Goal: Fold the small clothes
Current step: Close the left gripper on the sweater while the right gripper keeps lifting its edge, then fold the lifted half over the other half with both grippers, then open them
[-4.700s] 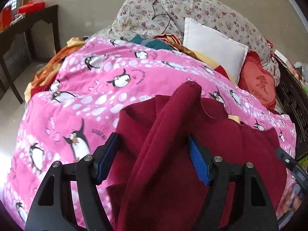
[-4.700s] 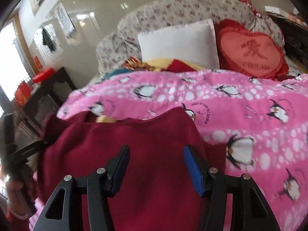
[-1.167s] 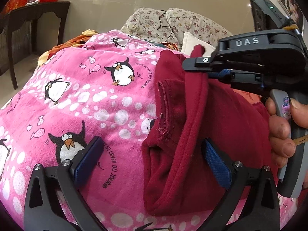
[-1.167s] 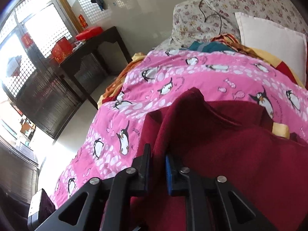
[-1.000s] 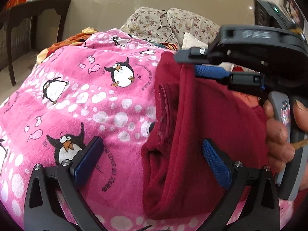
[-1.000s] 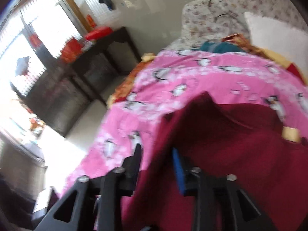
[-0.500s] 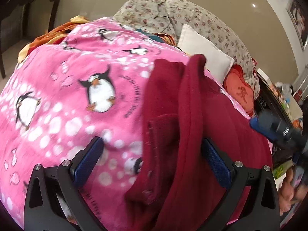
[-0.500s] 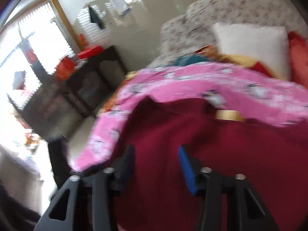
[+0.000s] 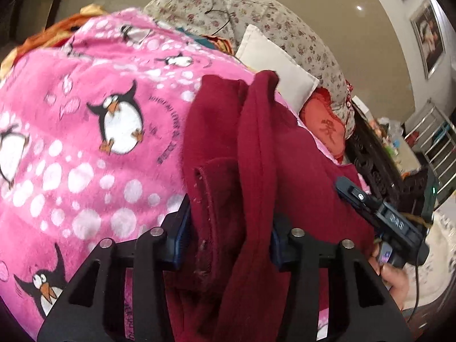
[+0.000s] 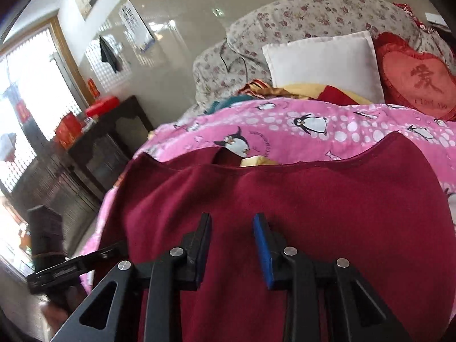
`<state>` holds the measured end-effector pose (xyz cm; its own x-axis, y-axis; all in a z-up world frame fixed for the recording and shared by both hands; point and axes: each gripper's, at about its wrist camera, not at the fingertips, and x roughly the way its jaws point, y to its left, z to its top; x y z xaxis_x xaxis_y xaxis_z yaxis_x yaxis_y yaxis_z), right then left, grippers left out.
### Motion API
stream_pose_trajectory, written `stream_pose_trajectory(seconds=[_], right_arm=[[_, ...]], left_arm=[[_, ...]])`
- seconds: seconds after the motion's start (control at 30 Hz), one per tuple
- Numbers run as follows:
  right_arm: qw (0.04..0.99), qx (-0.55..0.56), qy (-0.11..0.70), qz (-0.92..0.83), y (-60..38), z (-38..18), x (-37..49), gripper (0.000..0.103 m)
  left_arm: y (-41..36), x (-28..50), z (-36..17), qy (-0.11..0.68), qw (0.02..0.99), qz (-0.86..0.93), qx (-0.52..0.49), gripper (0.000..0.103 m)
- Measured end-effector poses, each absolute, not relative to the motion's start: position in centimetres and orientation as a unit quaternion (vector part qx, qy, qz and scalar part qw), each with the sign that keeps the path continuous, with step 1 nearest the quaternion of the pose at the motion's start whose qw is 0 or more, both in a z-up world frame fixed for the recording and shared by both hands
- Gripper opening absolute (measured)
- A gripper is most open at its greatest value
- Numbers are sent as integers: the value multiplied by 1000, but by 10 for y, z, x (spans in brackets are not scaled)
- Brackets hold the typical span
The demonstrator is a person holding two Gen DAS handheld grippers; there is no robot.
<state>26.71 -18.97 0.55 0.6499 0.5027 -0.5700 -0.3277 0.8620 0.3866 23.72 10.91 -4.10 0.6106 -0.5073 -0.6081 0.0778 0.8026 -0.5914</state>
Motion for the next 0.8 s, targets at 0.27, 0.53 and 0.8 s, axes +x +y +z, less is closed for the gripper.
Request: stream_pose_trajectory(seconds=[0.27,0.53,0.8], right_arm=[[896,126,340,256,-185,8,265,29],[923,71,319,202,-185,6,274,27],[904,132,332,234,-209,11,276,25]], left_arm=[[98,234,-42,389,868,-183,-247,83],[86,236,-35,403,853,-218,-250,26],[68,216,9,402,859,-229,-217,23]])
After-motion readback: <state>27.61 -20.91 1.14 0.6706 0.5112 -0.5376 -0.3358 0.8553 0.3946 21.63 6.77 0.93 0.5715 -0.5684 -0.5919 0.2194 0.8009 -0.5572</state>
